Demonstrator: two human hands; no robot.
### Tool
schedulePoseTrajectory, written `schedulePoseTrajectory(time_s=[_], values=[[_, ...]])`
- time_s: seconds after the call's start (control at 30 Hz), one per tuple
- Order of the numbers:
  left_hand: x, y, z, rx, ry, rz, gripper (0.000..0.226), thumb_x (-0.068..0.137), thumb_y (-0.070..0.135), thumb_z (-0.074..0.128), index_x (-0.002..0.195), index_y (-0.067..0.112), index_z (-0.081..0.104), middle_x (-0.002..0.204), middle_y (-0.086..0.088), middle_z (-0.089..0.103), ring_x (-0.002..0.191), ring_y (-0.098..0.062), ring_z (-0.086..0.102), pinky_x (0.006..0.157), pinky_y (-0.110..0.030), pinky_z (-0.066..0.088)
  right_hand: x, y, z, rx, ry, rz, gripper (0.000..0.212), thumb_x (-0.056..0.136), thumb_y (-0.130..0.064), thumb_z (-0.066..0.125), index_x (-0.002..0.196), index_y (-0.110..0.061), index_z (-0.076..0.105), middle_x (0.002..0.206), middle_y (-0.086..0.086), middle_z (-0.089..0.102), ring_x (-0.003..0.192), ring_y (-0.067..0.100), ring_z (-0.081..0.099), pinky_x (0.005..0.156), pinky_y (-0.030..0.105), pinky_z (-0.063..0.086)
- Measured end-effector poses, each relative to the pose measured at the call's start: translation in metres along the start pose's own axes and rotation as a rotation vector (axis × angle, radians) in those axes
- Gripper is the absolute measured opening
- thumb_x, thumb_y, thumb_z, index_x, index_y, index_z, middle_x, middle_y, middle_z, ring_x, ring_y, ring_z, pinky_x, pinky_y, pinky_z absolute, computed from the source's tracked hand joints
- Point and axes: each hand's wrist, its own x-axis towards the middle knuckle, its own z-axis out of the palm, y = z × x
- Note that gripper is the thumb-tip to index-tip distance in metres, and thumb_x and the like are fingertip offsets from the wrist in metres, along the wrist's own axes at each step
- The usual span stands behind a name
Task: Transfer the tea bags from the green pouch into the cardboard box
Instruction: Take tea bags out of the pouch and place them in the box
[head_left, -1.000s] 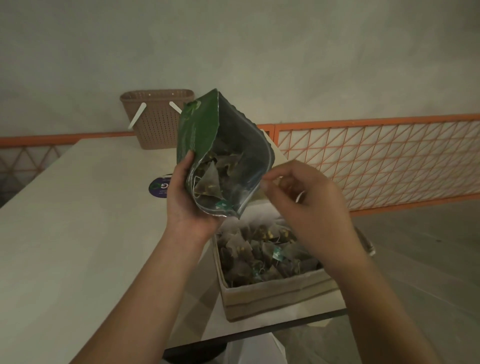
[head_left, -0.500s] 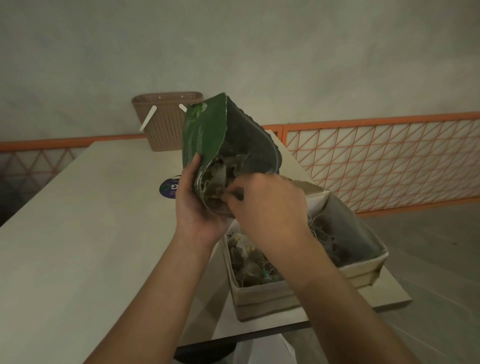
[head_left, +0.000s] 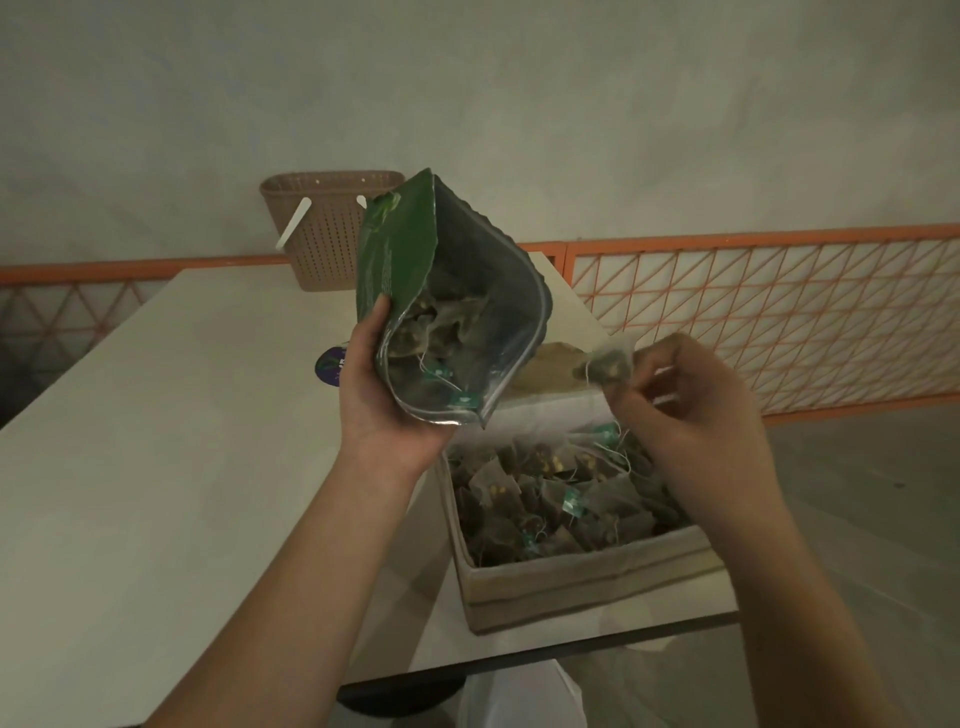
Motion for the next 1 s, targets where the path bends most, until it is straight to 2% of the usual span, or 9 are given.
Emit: schedulePoseTrajectory(time_s=[0.13, 0.23, 0.33, 0.4, 0.5, 0.57, 0.7, 0.87, 1.0], values=[[-0.001, -0.001, 0.0, 0.006, 0.004, 0.012, 0.058, 0.097, 0.049, 0.051, 0.149, 0.023, 0.051, 0.151, -0.011, 0.052, 0.136, -0.034, 0.051, 0.094, -0.046, 0.056, -0.007, 0.027, 0.0, -0.238, -0.146, 0.113, 0.022, 0.08, -0.008, 0.073, 0.074, -0.023, 0.057, 0.059, -0.013, 0.057, 0.047, 0.001, 0.05, 0.045, 0.009, 0.037], [-0.001, -0.001, -0.001, 0.012, 0.016, 0.022, 0.059, 0.096, 0.05, 0.053, 0.149, 0.023, 0.051, 0.15, -0.011, 0.053, 0.135, -0.034, 0.052, 0.094, -0.045, 0.056, -0.011, 0.033, 0.007, -0.418, -0.192, 0.082, 0.015, 0.08, -0.025, 0.075, 0.085, -0.029, 0.062, 0.088, -0.015, 0.058, 0.073, 0.0, 0.053, 0.06, 0.009, 0.037], [-0.001, -0.001, -0.003, 0.022, 0.021, 0.016, 0.058, 0.097, 0.051, 0.052, 0.148, 0.024, 0.052, 0.149, -0.011, 0.054, 0.136, -0.034, 0.051, 0.097, -0.046, 0.055, -0.01, 0.023, 0.015, -0.296, -0.12, 0.037, 0.019, 0.081, -0.035, 0.072, 0.096, -0.034, 0.061, 0.113, -0.011, 0.046, 0.094, 0.004, 0.052, 0.071, 0.012, 0.042], [-0.001, -0.001, -0.003, 0.026, 0.024, 0.019, 0.058, 0.096, 0.05, 0.052, 0.148, 0.023, 0.052, 0.149, -0.012, 0.054, 0.137, -0.035, 0.051, 0.098, -0.047, 0.054, -0.01, 0.009, 0.023, -0.164, -0.103, 0.009, 0.018, 0.082, -0.035, 0.07, 0.097, -0.041, 0.061, 0.117, -0.015, 0.043, 0.099, 0.002, 0.053, 0.075, 0.014, 0.047], [-0.001, -0.001, -0.002, 0.028, 0.025, 0.026, 0.06, 0.096, 0.049, 0.053, 0.149, 0.021, 0.051, 0.151, -0.012, 0.052, 0.14, -0.035, 0.047, 0.105, -0.048, 0.05, -0.012, -0.004, 0.039, -0.117, -0.179, -0.025, 0.02, 0.084, -0.039, 0.066, 0.101, -0.047, 0.061, 0.119, -0.021, 0.04, 0.099, 0.0, 0.054, 0.079, 0.016, 0.051], [-0.002, -0.001, -0.002, 0.023, 0.029, 0.037, 0.059, 0.096, 0.049, 0.052, 0.149, 0.02, 0.051, 0.151, -0.013, 0.051, 0.14, -0.035, 0.047, 0.108, -0.049, 0.047, -0.013, -0.007, 0.047, -0.108, -0.17, -0.036, 0.016, 0.084, -0.04, 0.064, 0.1, -0.042, 0.061, 0.116, -0.019, 0.043, 0.091, -0.001, 0.057, 0.075, 0.014, 0.051], [-0.005, -0.001, -0.002, 0.026, 0.047, 0.055, 0.059, 0.096, 0.05, 0.052, 0.146, 0.019, 0.054, 0.147, -0.012, 0.056, 0.132, -0.034, 0.054, 0.093, -0.044, 0.056, -0.017, -0.008, 0.055, -0.136, -0.098, -0.101, 0.012, 0.088, -0.03, 0.065, 0.093, -0.031, 0.054, 0.095, -0.013, 0.049, 0.076, 0.004, 0.058, 0.062, 0.016, 0.049], [-0.008, -0.002, 0.001, 0.034, 0.048, 0.056, 0.059, 0.096, 0.049, 0.051, 0.146, 0.017, 0.054, 0.146, -0.012, 0.057, 0.119, -0.034, 0.061, 0.088, -0.041, 0.059, -0.017, -0.008, 0.062, -0.417, -0.322, -0.125, 0.033, 0.092, -0.051, 0.052, 0.124, -0.045, 0.055, 0.083, -0.014, 0.056, 0.072, 0.002, 0.054, 0.065, 0.019, 0.048], [-0.007, -0.001, 0.001, 0.046, 0.045, 0.05, 0.062, 0.095, 0.05, 0.052, 0.148, 0.017, 0.052, 0.149, -0.012, 0.054, 0.124, -0.034, 0.058, 0.088, -0.041, 0.059, -0.014, -0.007, 0.061, -0.354, -0.253, -0.159, 0.018, 0.088, -0.044, 0.063, 0.104, -0.038, 0.069, 0.06, -0.014, 0.047, 0.059, 0.006, 0.048, 0.054, 0.015, 0.037]])
